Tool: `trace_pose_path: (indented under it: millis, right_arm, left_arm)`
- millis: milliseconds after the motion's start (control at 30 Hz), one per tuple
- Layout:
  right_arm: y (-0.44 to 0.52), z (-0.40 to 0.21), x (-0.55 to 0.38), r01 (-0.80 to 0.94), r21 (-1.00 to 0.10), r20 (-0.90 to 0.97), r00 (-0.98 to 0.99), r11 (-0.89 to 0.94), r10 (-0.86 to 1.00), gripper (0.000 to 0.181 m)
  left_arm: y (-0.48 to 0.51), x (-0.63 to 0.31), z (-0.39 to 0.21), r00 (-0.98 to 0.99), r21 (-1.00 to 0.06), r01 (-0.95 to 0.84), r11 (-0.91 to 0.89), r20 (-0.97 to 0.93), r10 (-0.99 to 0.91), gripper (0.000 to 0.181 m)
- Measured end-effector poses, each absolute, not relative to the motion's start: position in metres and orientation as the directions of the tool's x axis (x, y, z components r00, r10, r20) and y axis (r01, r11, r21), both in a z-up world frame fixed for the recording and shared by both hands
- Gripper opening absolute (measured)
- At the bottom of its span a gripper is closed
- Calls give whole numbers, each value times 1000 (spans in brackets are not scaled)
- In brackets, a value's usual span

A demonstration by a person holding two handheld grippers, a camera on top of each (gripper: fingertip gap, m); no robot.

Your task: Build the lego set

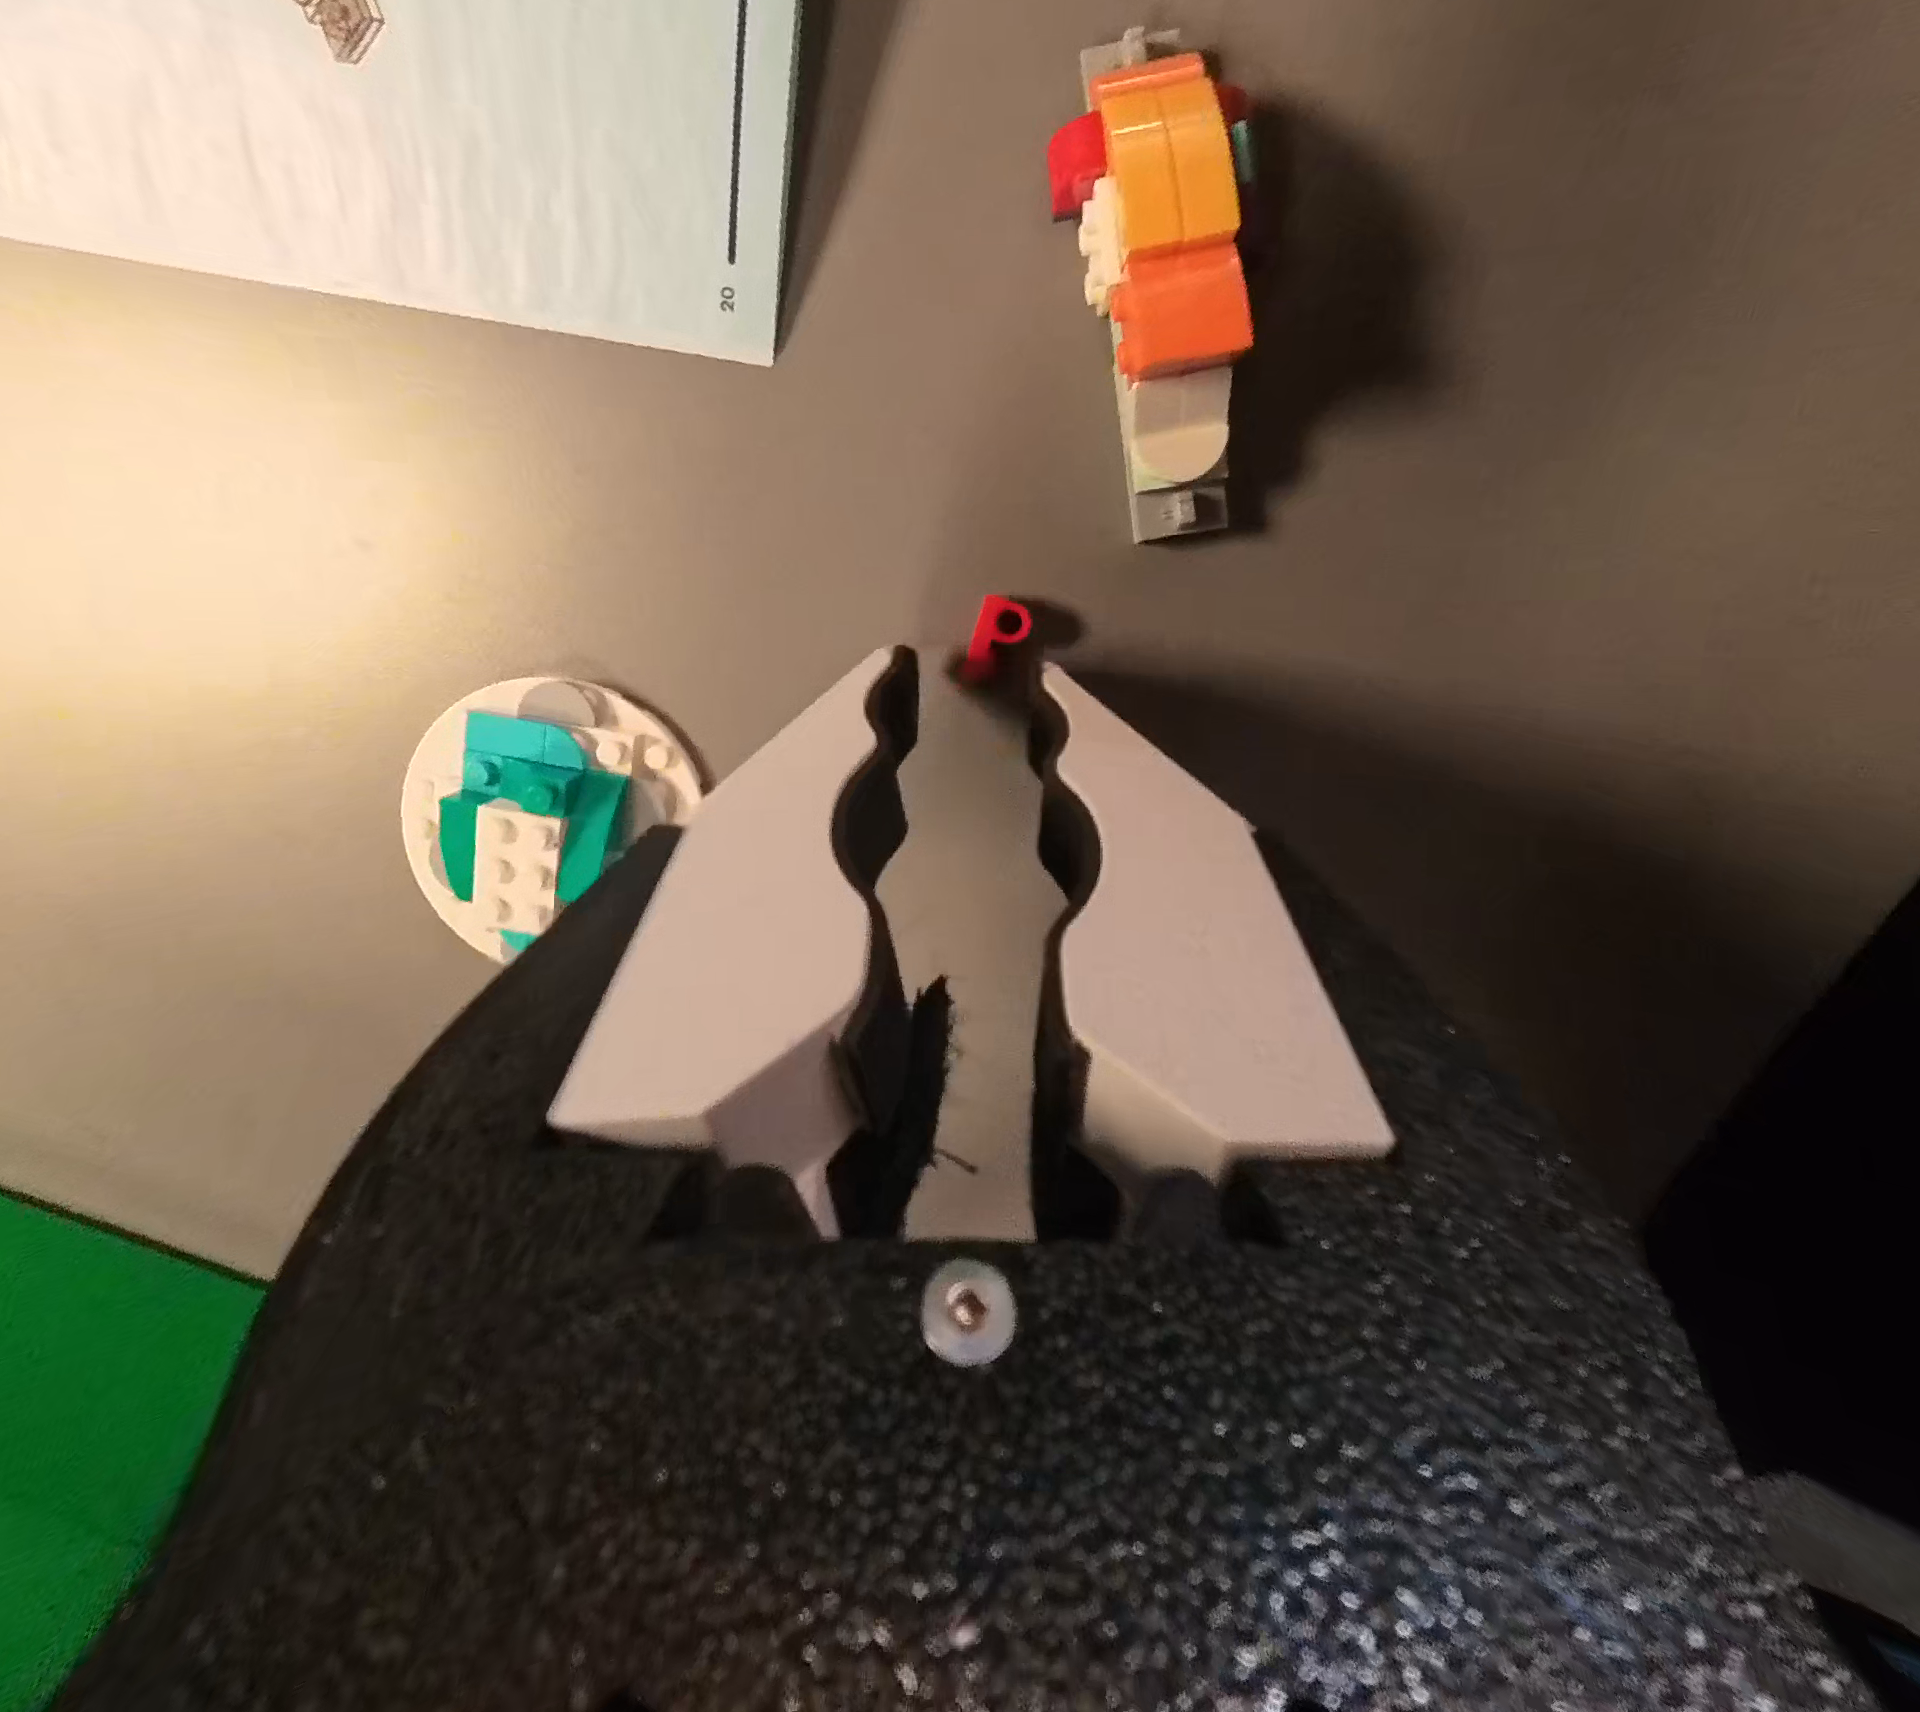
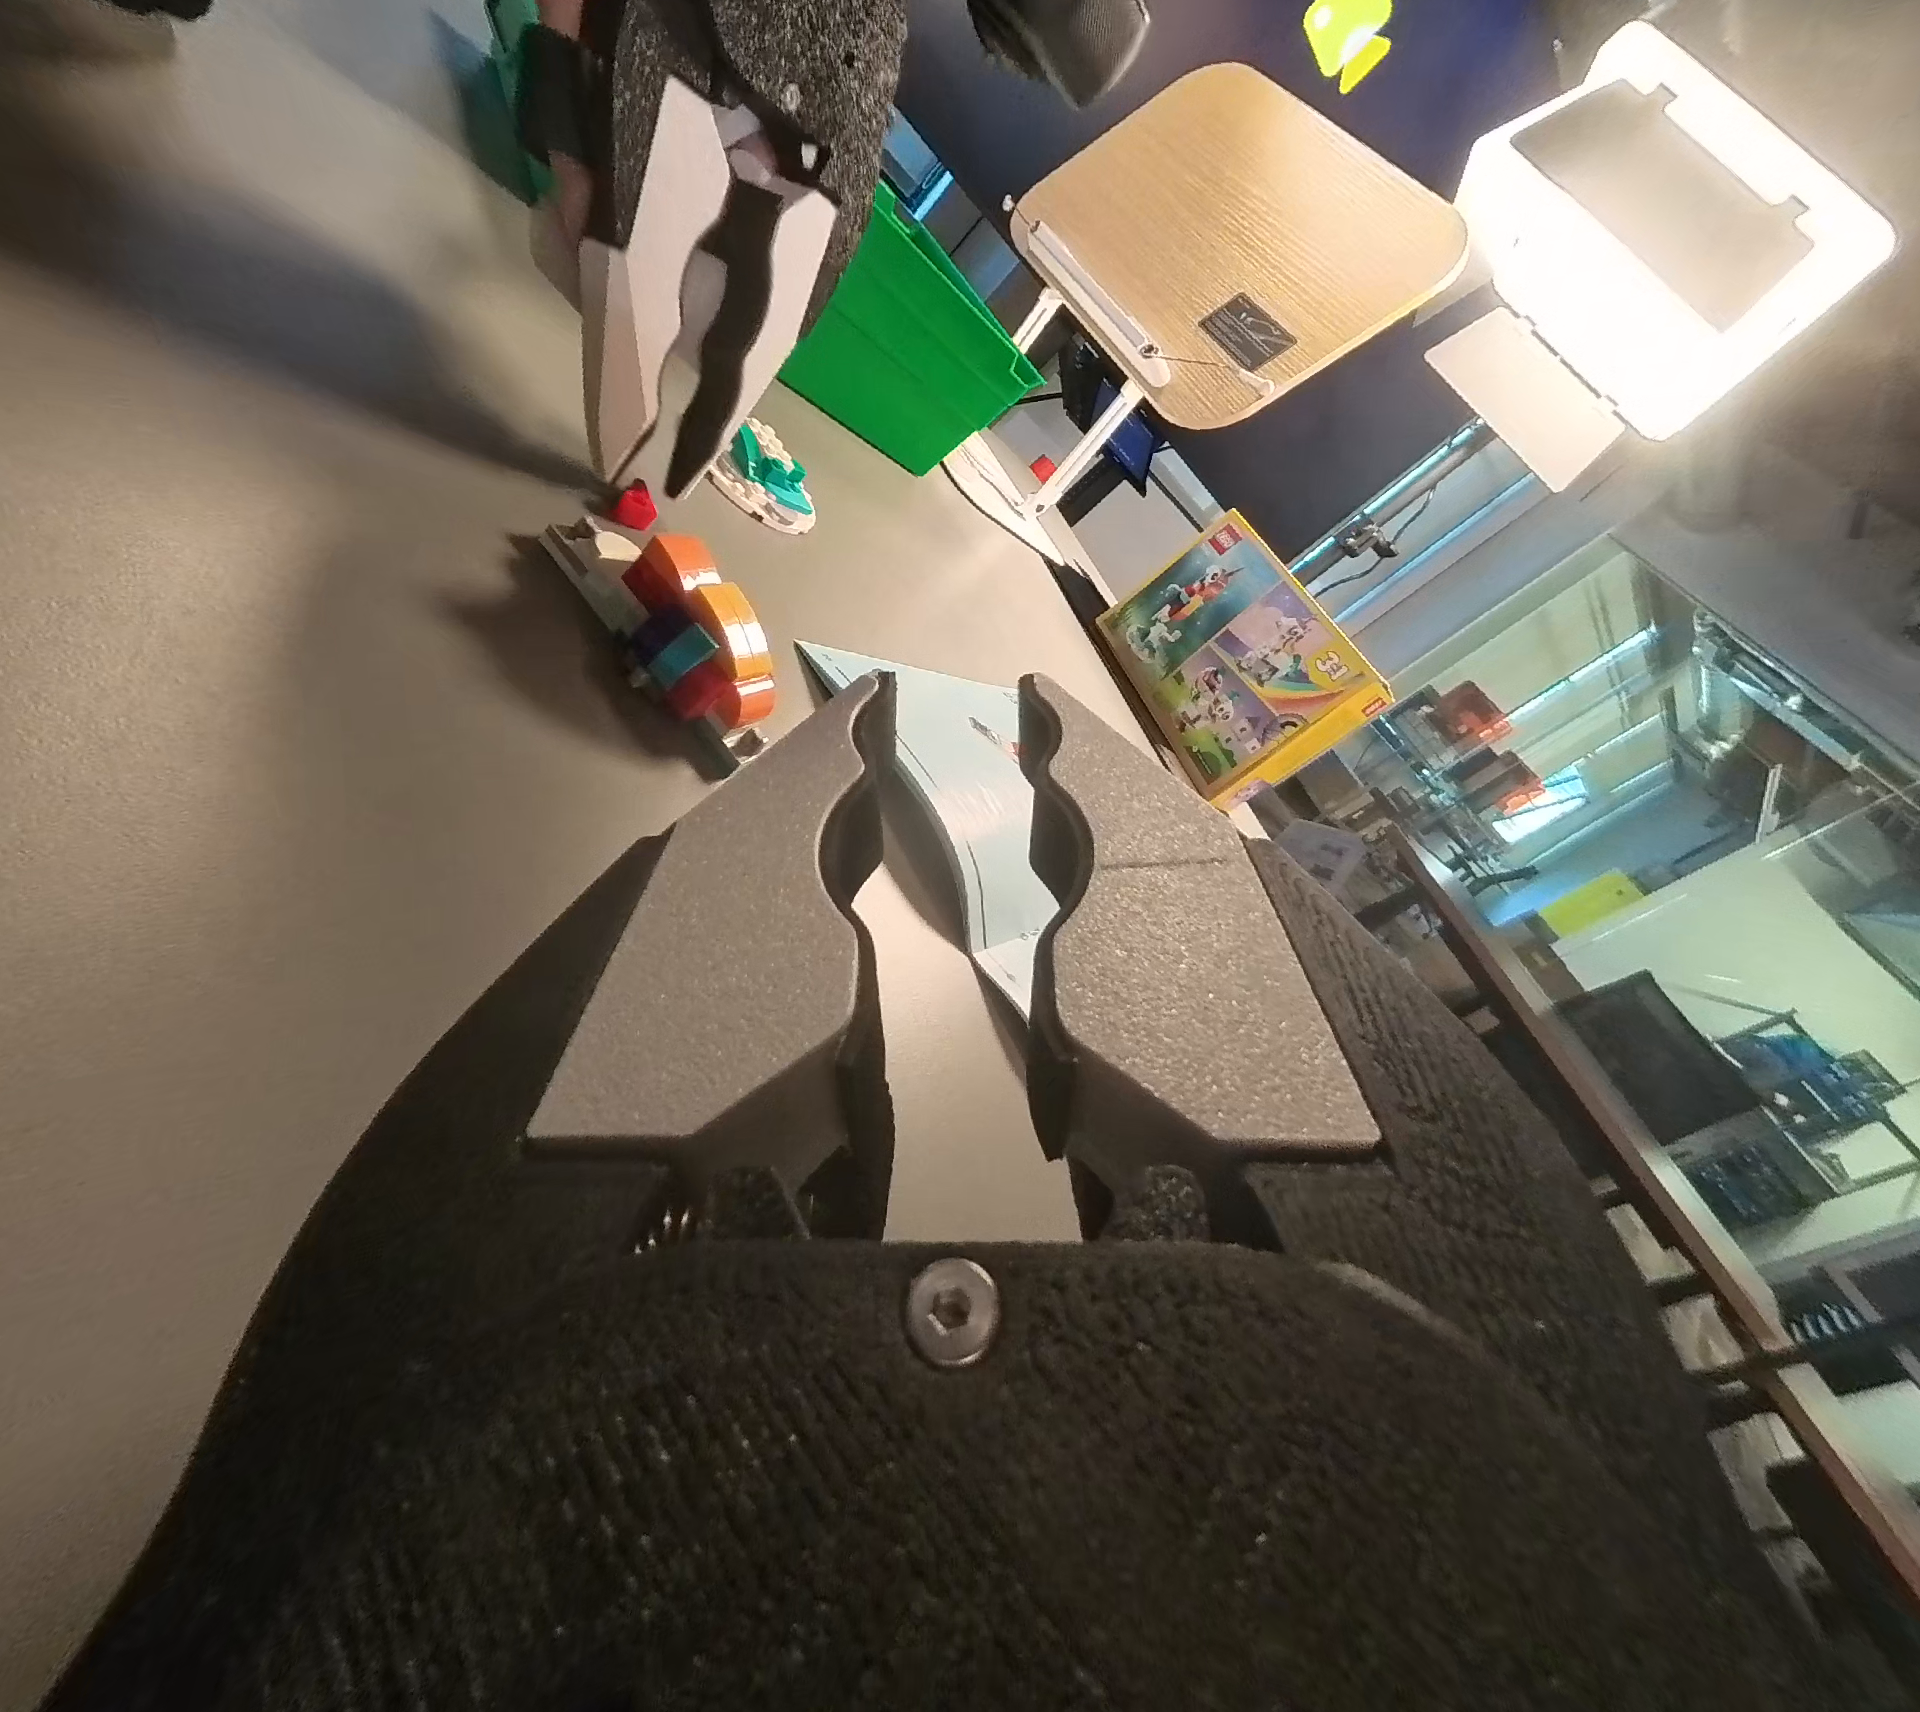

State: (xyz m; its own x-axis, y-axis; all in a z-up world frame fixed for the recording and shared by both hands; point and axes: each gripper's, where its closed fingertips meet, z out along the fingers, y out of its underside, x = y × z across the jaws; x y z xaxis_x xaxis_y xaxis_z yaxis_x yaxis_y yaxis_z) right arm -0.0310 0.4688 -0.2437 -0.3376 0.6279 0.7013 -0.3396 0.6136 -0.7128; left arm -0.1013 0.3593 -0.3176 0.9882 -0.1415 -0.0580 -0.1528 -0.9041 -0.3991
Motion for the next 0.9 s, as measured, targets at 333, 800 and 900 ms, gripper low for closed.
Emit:
trace_pose_path:
  millis: [333, 800, 900]
  right_arm:
    - [469, -245, -29, -333, -709, 706, -346, 622, 619, 22]
    - [420, -284, -49, 35, -778, 239, -907, 628, 348, 49]
    - [417, -295, -55, 21, -708, 217, -945, 706, 246, 43]
  left_arm:
    - [361, -72, -297, 993, -641, -3, -768, 91, -80, 47]
    - [334, -51, -267, 992, -819, 12, -573, 81, -94, 59]
    - [330, -45, -264, 991, -836, 5, -549, 78, -110, 58]
